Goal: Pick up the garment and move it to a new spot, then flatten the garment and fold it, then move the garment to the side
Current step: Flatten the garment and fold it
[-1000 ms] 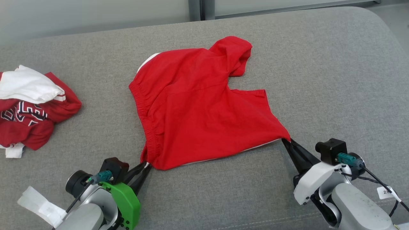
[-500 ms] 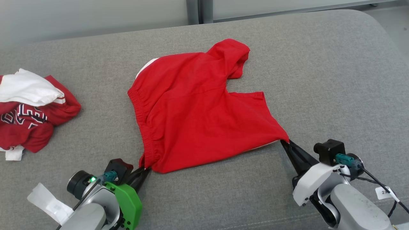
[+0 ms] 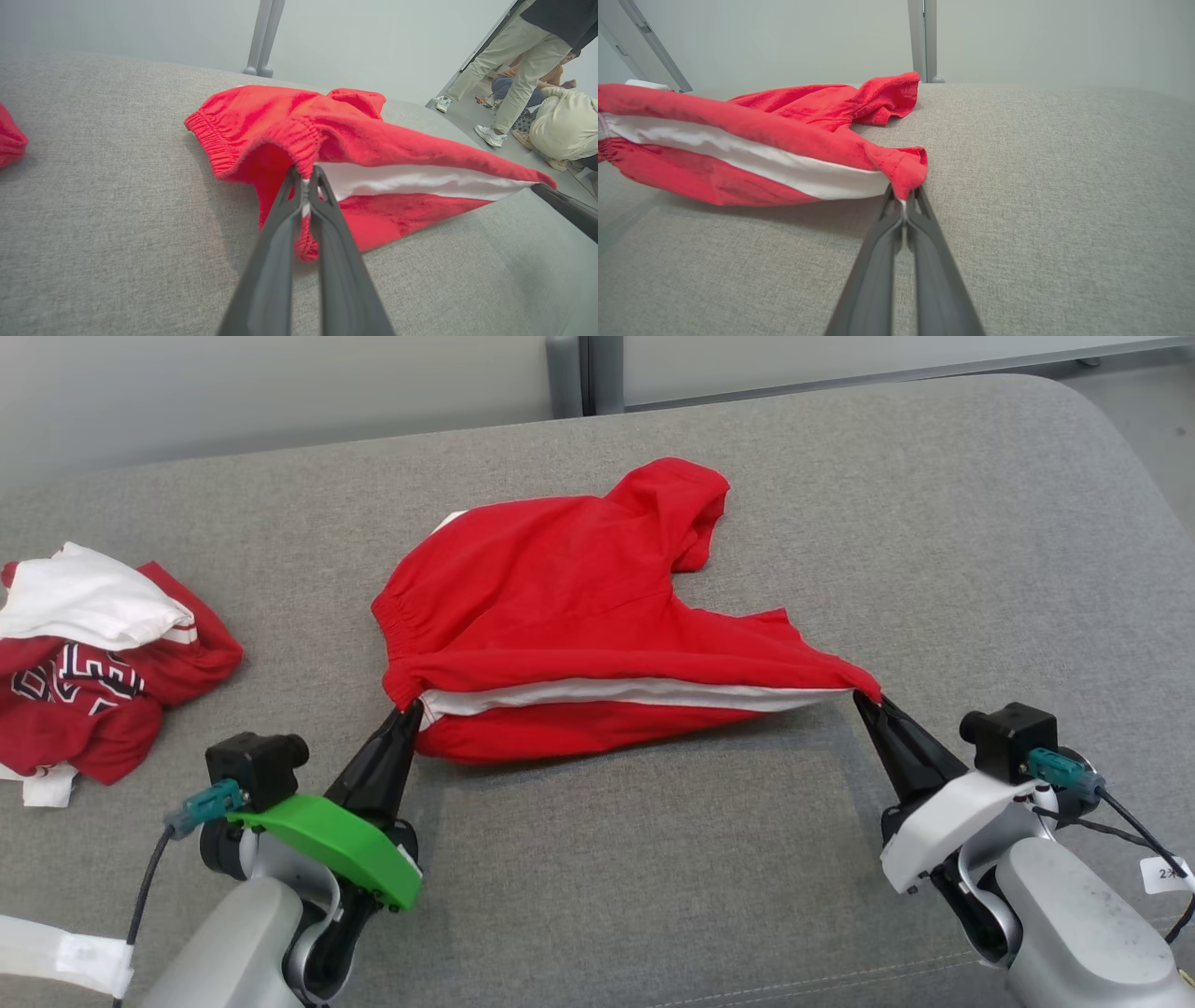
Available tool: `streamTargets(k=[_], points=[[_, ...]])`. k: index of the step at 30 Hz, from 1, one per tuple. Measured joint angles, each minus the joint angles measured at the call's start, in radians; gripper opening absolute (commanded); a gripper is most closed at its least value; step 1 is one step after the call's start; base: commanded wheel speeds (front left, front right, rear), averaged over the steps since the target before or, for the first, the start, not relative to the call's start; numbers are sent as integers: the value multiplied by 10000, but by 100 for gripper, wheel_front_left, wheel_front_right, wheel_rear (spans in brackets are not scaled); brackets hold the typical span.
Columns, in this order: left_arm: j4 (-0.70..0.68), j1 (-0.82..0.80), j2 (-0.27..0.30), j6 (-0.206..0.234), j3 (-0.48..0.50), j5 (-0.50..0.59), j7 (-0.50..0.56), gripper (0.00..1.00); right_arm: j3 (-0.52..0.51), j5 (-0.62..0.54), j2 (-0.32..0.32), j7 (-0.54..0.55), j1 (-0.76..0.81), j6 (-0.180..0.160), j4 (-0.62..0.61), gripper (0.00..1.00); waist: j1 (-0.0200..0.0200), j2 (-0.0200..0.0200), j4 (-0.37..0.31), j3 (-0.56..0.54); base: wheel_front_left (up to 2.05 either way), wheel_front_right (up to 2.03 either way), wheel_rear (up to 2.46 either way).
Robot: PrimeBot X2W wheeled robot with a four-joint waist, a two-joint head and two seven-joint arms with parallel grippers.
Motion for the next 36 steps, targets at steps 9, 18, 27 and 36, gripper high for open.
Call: streamTargets(k=[9, 18, 27, 36], points=[[-577, 1174, -81, -69, -366, -640, 196, 0, 621, 362, -182, 349, 470, 174, 176, 0, 0, 0, 118, 89, 0, 0, 0], [-295, -3502, -92, 395, 1266, -1281, 1708, 0, 84, -81, -15, 1804, -5569, 121, 305, 0, 0, 0, 211, 437, 0, 0, 0], [-884, -5306, -989, 374, 2660, -2194, 495, 0, -537, -52, 677, 349, -6875, -485, 853, 0, -1, 0, 377, 740, 0, 0, 0], [918, -1356, -1221, 128, 832, -2476, 1337, 0, 481, 447, 817, 702, -3272, 44, 2824, 0, -1, 0, 504, 1081, 0, 0, 0]])
